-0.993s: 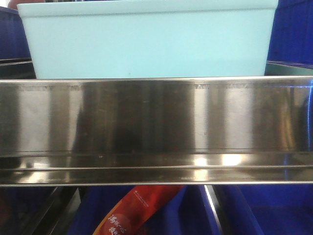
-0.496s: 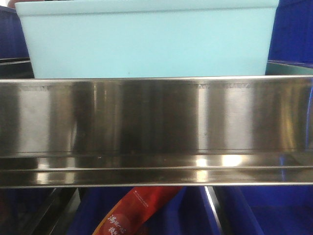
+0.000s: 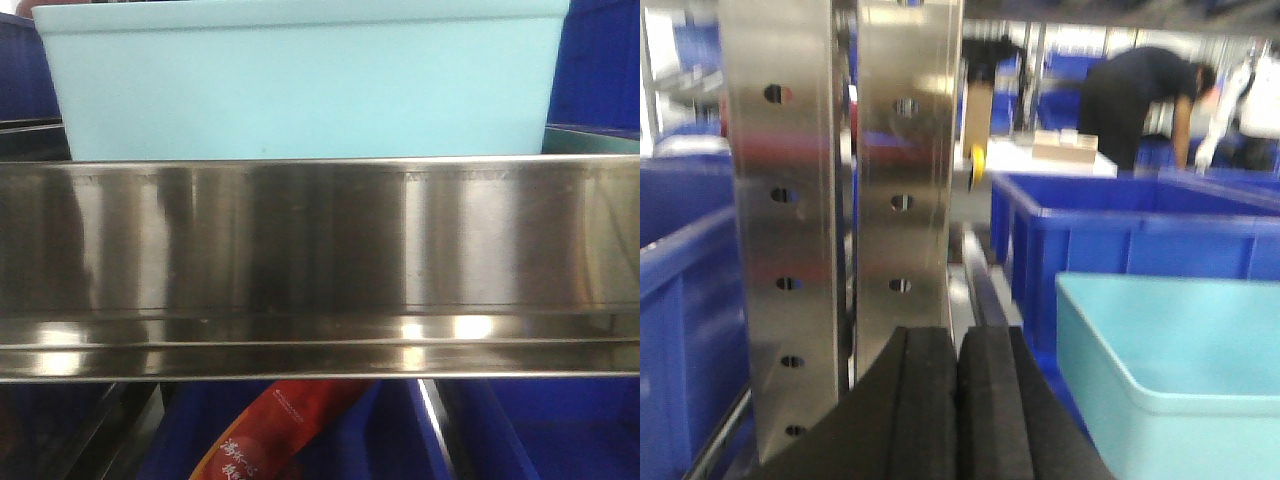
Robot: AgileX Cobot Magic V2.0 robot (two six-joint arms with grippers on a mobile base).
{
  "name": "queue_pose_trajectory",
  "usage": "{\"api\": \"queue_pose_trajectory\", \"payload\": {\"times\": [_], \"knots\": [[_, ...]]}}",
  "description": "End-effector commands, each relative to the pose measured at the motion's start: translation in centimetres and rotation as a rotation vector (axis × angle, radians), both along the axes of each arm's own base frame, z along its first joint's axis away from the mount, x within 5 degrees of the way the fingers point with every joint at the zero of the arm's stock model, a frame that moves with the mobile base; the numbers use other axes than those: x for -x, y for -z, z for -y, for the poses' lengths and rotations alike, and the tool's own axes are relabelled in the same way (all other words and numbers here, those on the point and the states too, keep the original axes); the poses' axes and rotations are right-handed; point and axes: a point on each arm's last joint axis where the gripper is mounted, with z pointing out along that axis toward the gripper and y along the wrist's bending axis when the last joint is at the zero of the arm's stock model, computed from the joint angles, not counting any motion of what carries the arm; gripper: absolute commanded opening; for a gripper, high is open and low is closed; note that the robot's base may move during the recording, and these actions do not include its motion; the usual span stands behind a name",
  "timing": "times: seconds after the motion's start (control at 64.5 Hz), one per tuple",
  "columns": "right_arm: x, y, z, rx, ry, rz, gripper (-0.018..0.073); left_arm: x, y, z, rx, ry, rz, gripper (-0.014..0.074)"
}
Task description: Fetch blue bin and place on conveyor start
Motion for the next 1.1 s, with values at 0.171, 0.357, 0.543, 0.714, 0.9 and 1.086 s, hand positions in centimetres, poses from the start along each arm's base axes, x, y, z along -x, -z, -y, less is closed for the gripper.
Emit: {"api": "queue_pose_trajectory", "payload": {"times": [0.171, 0.357, 0.543, 0.714, 0.9, 1.086], "knots": [[-3.1, -3.2, 0.1, -0.012, -0.004, -0.013, -0.0165, -2.2, -1.4, 0.0, 0.005, -0.001, -0.045, -0.0111], [-3.8, -3.4, 0.1, -0.028, -0.007, -0.002, -0.0165, -2.5, -1.8, 0.1, 0.005, 0.002, -0.013, -0.0111], [-5.1, -4.6, -0.5, -0.111, -0.08, -0.017, -0.0165, -3.6, -3.6, 0.9, -0.027, 0.096, -0.061, -0.0111], [-6.7, -5.3, -1.6, -0.061, -0.207, -0.061, -0.0165, -5.5, -5.4, 2.3, -0.002, 0.237, -0.136, -0.0111], [-8.5, -5.6, -3.4, -0.069, -0.349, -0.094, -0.0165, -8.1, -7.3, 2.8, 0.021, 0.285, -0.167, -0.0111], [-10.9, -5.8, -5.6, -0.064, -0.463, -0.145, -0.0165, -10.5, -8.4, 5.1, -0.018, 0.457, -0.236, -0.0111]]}}
